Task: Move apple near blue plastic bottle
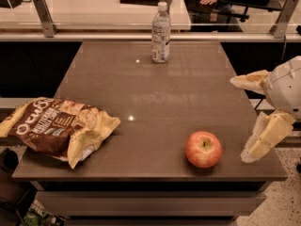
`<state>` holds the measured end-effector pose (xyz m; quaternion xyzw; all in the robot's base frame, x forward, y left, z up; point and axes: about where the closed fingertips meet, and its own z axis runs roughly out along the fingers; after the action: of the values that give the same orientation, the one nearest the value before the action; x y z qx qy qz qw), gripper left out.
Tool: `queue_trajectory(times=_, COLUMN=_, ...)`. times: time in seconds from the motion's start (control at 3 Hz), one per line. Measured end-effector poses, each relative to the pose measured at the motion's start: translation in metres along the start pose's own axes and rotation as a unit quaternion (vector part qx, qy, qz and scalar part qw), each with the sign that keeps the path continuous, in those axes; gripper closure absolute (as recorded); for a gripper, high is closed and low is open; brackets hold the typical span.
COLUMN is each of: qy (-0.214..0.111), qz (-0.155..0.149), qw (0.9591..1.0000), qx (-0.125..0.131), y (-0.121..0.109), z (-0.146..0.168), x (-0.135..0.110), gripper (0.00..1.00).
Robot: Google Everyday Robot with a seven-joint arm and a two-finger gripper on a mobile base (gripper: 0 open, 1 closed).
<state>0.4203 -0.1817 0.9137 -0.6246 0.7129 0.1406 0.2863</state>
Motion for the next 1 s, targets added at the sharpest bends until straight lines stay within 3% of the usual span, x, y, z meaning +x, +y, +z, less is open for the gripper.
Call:
queue_trajectory(times=0.33, qy=-0.07, qz=-0.006, qw=0.9973, qx=-0.02, y=0.008, z=0.013, x=0.001, gripper=0.0)
queue_trajectory(times=1.0, qy=-0.156, qz=-0.008, qw=0.9859, qx=-0.061, y=0.023, z=0.049, x=0.001, gripper=0.0)
